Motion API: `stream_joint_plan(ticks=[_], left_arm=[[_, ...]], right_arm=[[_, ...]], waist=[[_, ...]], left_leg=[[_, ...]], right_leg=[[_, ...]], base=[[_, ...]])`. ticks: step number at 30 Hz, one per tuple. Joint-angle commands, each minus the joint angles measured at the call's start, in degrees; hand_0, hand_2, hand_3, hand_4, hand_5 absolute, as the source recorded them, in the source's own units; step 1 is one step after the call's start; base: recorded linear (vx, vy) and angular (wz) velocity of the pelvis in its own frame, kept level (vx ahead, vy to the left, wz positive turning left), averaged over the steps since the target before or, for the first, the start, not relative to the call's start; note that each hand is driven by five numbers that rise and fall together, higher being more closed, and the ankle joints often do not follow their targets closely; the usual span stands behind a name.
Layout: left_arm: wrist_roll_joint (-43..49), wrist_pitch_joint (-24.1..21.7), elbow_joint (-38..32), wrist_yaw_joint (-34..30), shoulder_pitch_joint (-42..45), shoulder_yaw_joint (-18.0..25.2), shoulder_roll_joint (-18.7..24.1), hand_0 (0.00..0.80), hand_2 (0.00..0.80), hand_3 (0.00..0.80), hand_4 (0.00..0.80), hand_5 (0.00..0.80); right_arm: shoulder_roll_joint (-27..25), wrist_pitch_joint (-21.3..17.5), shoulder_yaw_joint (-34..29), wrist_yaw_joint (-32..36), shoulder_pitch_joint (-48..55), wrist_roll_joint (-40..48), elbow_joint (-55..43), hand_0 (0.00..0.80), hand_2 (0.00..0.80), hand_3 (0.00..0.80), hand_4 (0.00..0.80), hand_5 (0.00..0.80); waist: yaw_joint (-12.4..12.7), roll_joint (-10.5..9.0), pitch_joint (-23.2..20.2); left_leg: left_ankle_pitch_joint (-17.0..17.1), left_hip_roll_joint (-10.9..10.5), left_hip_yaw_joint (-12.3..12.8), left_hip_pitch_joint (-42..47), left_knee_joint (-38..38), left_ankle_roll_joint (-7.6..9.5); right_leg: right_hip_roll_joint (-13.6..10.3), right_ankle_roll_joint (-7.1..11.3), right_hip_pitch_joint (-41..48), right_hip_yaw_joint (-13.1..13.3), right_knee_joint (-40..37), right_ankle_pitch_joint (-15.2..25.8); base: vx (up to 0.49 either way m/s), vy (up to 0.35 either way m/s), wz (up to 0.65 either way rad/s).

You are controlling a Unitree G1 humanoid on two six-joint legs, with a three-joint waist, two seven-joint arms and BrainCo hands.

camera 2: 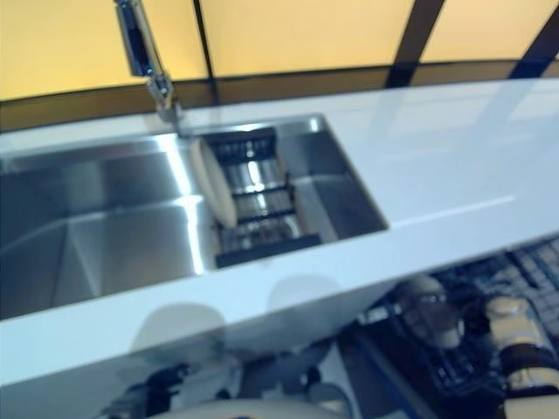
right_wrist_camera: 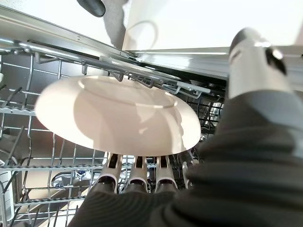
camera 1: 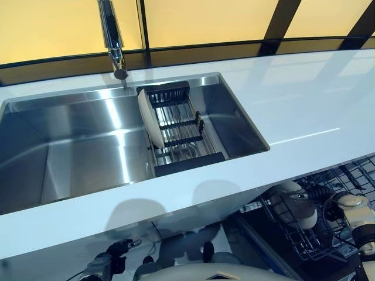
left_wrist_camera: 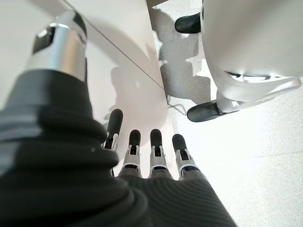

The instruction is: Take plates into dishwasher

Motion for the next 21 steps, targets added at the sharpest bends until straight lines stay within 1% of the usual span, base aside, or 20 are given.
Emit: stream_joint_plan(ticks=[1,7,15,18,21], left_arm=[[1.19,-1.09,0.09,-0.26,-4.88,0.48,1.4,0.0,0.0,0.0,0.0,0.0],[0.67,-0.93,0.19,0.08,-4.88,0.43,1.48,0.0,0.0,0.0,0.0,0.0],[-0.26,-1.47,1.11,0.74,-4.86,0.19,1.67,0.0,0.0,0.0,0.0,0.0],[-0.73,-1.92,1.53,0.9,-4.91,-0.08,1.68,0.0,0.0,0.0,0.0,0.0],[-0.92,-2.43,2.17,0.86,-5.01,-0.24,1.73,0.0,0.0,0.0,0.0,0.0]], right_arm=[[-3.42,0.54,-1.08,-1.68,-5.48,-1.03,2.14,0.0,0.0,0.0,0.0,0.0],[-6.24,2.53,-3.13,-2.88,-4.85,-0.3,1.01,0.0,0.0,0.0,0.0,0.0],[-11.18,3.72,-9.51,-4.53,-0.67,0.8,1.22,0.0,0.0,0.0,0.0,0.0],[-12.63,3.92,-11.94,-4.97,1.22,1.44,1.47,0.0,0.0,0.0,0.0,0.0],[-13.92,3.31,-14.01,-5.77,2.66,2.1,2.69,0.0,0.0,0.0,0.0,0.0]], waist=[[0.47,-0.8,-0.12],[-0.28,-1.27,-0.2],[-1.77,-2.18,-0.5],[-2.3,-2.45,-0.5],[-2.72,-2.7,-0.65]], left_leg=[[-2.48,-0.39,-0.34,-0.46,0.62,2.64],[-2.57,-0.16,-0.01,-0.43,0.63,2.66],[-2.78,0.1,0.71,-0.45,0.67,2.83],[-2.84,0.22,0.98,-0.46,0.66,2.93],[-2.89,0.27,1.1,-0.47,0.61,2.96]], right_leg=[[-1.6,4.1,0.29,-1.98,3.94,-2.81],[-1.21,4.07,0.08,-1.18,3.91,-2.69],[-0.47,4.18,-0.44,0.29,3.96,-2.43],[-0.27,4.22,-0.76,0.77,4.07,-2.32],[-0.08,4.29,-0.92,1.18,4.0,-2.18]], base=[[0.0,0.0,0.0],[0.0,0.0,0.0],[0.001,0.003,-0.02],[-0.002,0.006,-0.07],[0.004,0.005,-0.05]])
